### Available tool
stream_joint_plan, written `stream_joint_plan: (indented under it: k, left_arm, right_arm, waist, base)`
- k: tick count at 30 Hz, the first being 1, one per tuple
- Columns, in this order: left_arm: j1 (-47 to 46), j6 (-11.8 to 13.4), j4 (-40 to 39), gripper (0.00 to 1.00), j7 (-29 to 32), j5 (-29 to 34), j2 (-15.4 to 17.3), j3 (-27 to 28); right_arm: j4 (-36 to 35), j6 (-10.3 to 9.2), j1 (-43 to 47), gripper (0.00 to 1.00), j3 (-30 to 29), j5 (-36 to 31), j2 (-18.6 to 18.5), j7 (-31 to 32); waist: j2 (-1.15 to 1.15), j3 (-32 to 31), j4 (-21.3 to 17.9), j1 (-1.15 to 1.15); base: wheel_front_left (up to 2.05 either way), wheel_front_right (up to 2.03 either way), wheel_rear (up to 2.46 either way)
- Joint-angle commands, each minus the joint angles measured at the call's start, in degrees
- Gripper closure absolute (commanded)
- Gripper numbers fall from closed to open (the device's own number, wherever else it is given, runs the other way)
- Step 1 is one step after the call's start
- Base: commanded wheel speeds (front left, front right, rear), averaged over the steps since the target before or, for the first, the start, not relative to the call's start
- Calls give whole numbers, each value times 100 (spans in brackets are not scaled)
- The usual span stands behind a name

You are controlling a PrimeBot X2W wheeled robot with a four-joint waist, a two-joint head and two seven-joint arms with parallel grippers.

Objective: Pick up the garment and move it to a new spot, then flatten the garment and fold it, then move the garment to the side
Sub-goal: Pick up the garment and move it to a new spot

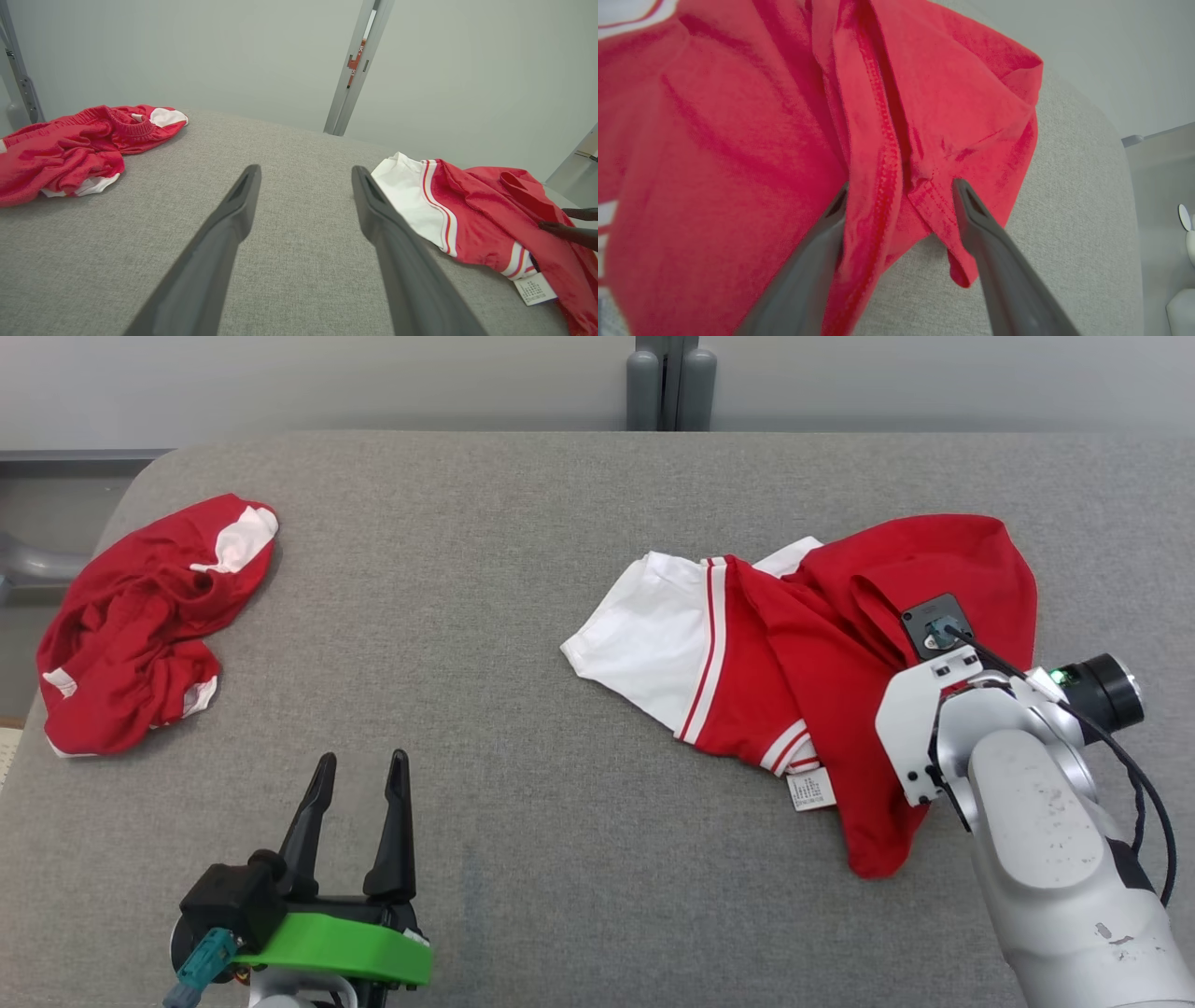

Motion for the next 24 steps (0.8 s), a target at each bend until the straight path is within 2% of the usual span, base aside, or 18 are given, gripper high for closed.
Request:
stream_joint_plan:
  k: [1,2,4,9,11,12,14,15,16,17,20,22,23,24]
  left_arm:
    - [-106,-12,-19,0,3,33,14,18]
    - [-115,-12,-25,0,4,32,13,11]
    - [-132,-12,-26,0,3,42,13,-10]
    - [-145,-12,-14,0,3,55,14,-6]
    - [-149,-12,-8,0,4,63,14,8]
    - [-149,-12,-9,0,3,67,14,18]
    - [-148,-12,-11,0,3,85,14,32]
    - [-147,-12,-10,0,4,94,14,35]
    - [-150,-12,-8,0,3,115,14,30]
    - [-157,-12,-10,0,4,121,14,29]
    - [-191,-12,-15,0,4,143,14,7]
    - [-205,-12,-14,0,4,165,14,-8]
    - [-209,-12,-11,0,4,153,14,-14]
    - [-211,-12,-5,0,3,151,14,-16]
  right_arm:
    - [-107,0,120,14,-125,11,-1,-70]
    - [-175,0,173,20,-208,37,11,-110]
    - [-361,0,265,0,-406,77,32,-207]
    - [-707,1,541,2,-929,189,94,-293]
    - [-708,0,600,25,-1040,287,114,-291]
    - [-682,1,617,51,-1051,324,120,-294]
    - [-597,0,605,79,-1051,483,143,-345]
    - [-554,0,581,76,-1062,573,152,-359]
    - [-502,0,537,61,-1050,596,151,-395]
    - [-460,0,493,54,-1031,638,155,-424]
    - [-296,1,393,51,-1042,726,171,-526]
    - [-197,0,331,54,-1066,722,179,-558]
    - [-155,0,304,70,-1075,709,179,-575]
    - [-112,1,276,100,-1091,710,180,-604]
  waist:
    - [0,20,-61,0]
    - [0,26,-81,0]
    - [0,36,-114,0]
    - [0,44,-188,0]
    - [0,48,-217,0]
    - [0,51,-232,0]
    - [0,58,-255,0]
    - [0,62,-261,0]
    - [0,70,-265,0]
    - [0,79,-266,0]
    - [0,110,-247,0]
    - [0,134,-220,0]
    - [0,139,-206,0]
    - [0,147,-188,0]
  base:
    - [0,0,0]
    - [0,0,0]
    - [0,0,0]
    - [0,0,0]
    - [0,0,0]
    - [0,0,0]
    - [0,0,0]
    - [0,0,0]
    - [0,0,0]
    - [0,0,0]
    - [0,0,0]
    - [0,0,0]
    - [0,0,0]
    - [0,0,0]
